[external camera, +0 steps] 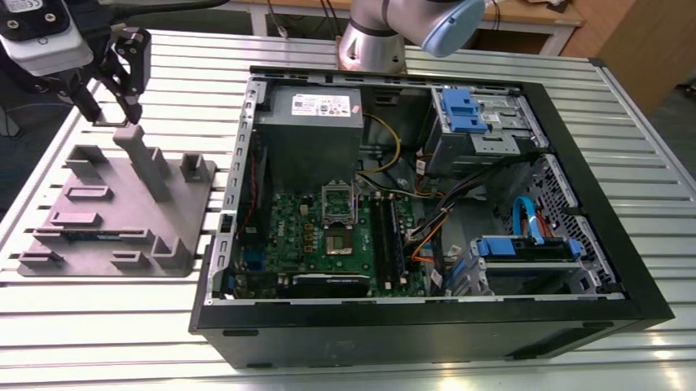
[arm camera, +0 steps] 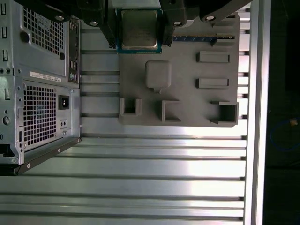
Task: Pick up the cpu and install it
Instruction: 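Pick up the cpu and move it towards the insertion slot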
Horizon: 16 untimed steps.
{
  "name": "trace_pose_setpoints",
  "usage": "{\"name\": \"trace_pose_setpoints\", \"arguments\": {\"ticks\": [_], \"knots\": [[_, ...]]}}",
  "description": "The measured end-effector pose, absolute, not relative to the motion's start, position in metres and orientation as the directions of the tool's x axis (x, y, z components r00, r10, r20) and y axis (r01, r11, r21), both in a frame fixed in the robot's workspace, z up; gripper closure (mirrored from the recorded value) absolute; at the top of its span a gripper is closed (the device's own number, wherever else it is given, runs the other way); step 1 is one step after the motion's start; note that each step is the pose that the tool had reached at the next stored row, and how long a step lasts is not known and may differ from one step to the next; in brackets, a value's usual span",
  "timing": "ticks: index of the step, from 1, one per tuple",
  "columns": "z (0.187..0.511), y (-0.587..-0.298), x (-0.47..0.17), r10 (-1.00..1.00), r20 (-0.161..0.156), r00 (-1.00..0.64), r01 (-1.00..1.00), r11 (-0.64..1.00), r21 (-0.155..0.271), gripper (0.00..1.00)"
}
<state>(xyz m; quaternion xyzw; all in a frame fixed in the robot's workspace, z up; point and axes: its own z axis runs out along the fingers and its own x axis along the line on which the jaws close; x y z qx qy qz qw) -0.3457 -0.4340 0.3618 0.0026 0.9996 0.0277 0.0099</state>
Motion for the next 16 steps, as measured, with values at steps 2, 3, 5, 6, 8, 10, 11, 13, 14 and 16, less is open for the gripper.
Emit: {"name": "trace_pose_setpoints", "arguments": {"ticks": [2, 3, 5, 6, 8, 10, 11, 13, 14, 16], "knots": [[0.3622, -0.4340, -0.3457, 0.006, -0.020, -1.000, 0.005, 0.998, 0.055, 0.53], [0.3623, -0.4340, -0.3457, 0.006, -0.020, -1.000, 0.005, 0.998, 0.056, 0.53], [0.3631, -0.4340, -0.3457, 0.006, -0.020, -1.000, 0.005, 0.998, 0.055, 0.53], [0.3631, -0.4340, -0.3457, 0.006, -0.020, -1.000, 0.005, 0.998, 0.055, 0.53], [0.3631, -0.4340, -0.3457, 0.006, -0.020, -1.000, 0.005, 0.998, 0.056, 0.53], [0.3632, -0.4340, -0.3457, 0.006, -0.020, -1.000, 0.005, 0.998, 0.055, 0.53], [0.3632, -0.4340, -0.3457, 0.006, -0.020, -1.000, 0.005, 0.998, 0.056, 0.53], [0.3642, -0.4340, -0.3458, 0.006, -0.019, -1.000, 0.005, 0.998, 0.055, 0.53], [0.3650, -0.4339, -0.3457, 0.006, -0.019, -1.000, 0.005, 0.998, 0.056, 0.53], [0.3667, -0.4339, -0.3457, 0.006, -0.020, -1.000, 0.005, 0.998, 0.056, 0.53]]}}
